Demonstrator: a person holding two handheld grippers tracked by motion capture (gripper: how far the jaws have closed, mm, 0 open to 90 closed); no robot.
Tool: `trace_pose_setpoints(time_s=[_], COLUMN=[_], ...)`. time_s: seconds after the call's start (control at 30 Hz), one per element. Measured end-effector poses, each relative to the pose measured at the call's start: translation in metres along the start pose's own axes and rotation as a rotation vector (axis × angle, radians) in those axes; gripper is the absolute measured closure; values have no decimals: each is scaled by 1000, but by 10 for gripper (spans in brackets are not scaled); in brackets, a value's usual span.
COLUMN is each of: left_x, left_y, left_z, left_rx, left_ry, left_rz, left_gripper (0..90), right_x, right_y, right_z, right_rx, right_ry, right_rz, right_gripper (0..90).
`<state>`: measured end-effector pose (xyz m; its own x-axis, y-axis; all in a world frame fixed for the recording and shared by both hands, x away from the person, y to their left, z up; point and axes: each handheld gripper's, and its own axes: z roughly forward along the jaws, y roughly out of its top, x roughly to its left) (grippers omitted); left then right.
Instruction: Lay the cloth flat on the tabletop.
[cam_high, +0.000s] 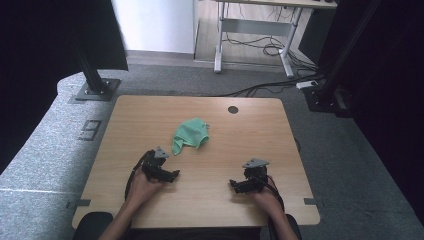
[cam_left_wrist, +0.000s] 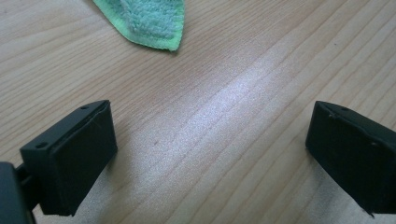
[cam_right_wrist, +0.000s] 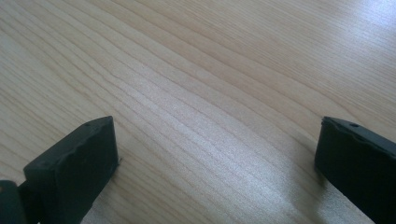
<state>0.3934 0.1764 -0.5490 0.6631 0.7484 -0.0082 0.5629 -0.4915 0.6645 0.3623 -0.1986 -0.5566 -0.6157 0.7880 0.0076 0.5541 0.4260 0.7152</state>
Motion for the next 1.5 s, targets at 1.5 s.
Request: trace_pose_setpoints(time_s=[1.5], left_x=[11], left_y=[28], left_z=[-11], left_rx=[-110], left_ry=[-51], left_rz=[-53], left_gripper=[292], right_x=[0], right_y=[0], right_z=[0], right_rx=[0], right_ry=[0], right_rz=[0], right_gripper=[0])
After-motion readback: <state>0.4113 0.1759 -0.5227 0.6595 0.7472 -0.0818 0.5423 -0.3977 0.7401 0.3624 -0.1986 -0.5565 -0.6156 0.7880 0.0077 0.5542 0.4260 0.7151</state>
